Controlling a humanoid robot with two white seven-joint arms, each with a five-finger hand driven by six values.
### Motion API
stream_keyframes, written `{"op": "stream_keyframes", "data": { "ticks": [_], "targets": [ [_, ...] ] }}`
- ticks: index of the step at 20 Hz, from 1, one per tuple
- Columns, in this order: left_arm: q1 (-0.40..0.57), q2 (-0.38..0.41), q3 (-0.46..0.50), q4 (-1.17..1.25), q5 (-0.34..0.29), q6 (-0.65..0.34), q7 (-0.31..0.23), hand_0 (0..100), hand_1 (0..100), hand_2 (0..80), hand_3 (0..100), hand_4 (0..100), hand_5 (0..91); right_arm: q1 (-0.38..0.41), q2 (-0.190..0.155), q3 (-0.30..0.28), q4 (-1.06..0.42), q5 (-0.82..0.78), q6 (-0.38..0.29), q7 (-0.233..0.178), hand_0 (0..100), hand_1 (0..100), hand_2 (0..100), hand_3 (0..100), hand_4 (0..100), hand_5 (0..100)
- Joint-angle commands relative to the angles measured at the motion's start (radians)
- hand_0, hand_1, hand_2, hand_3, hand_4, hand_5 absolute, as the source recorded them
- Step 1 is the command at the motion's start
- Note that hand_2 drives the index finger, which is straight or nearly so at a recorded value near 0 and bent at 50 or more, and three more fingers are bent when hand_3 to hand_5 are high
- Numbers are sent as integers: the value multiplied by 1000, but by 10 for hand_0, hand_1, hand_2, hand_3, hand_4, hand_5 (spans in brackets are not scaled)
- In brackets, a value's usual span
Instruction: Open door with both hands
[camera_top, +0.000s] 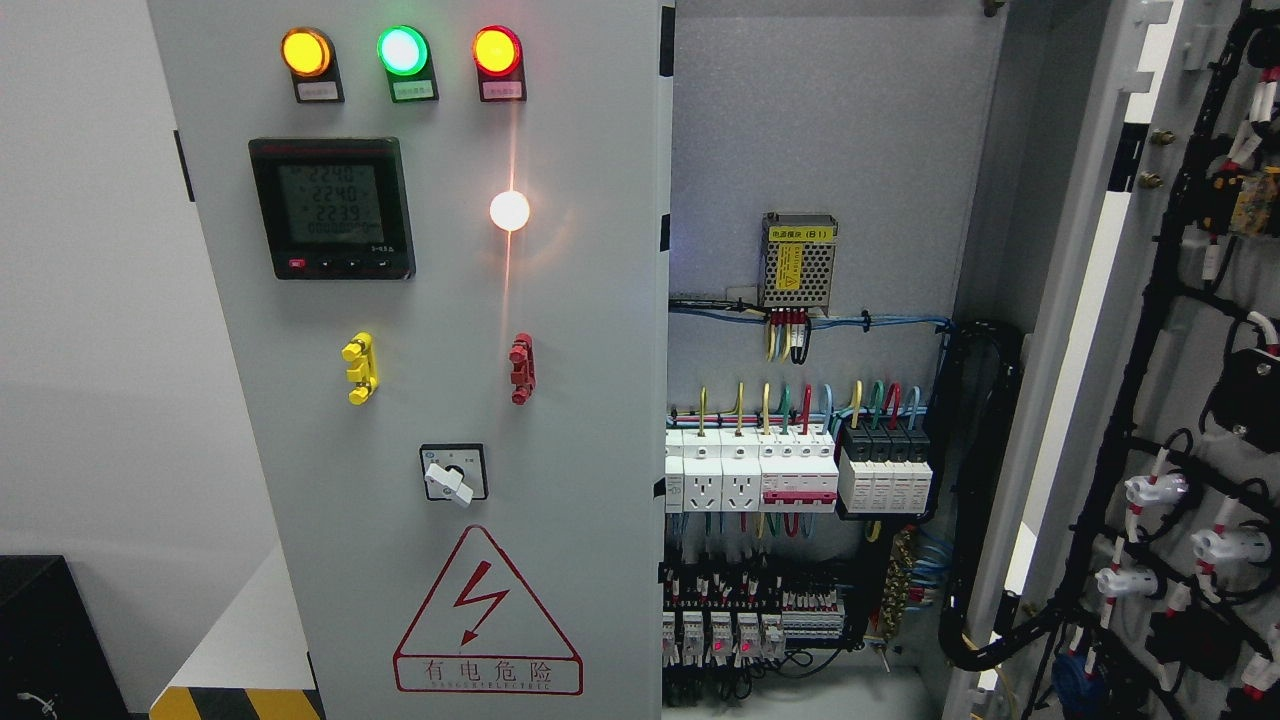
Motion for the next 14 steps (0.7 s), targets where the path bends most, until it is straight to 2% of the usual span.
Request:
{"op": "stream_keyframes", "data": {
  "ticks": [1,7,14],
  "targets": [
    [135,-124,222,408,-24,-1,-4,0,0,0,0,0,0,0,0,31,0,-29,0,0,0,0,0,0,0,0],
    [143,-292,241,816,-32,-40,-4,0,0,0,0,0,0,0,0,31,0,-29,0,0,0,0,0,0,0,0],
    [130,-454,244,1173,-139,-100,-4,0,0,0,0,0,0,0,0,31,0,-29,0,0,0,0,0,0,0,0]
  ]
}}
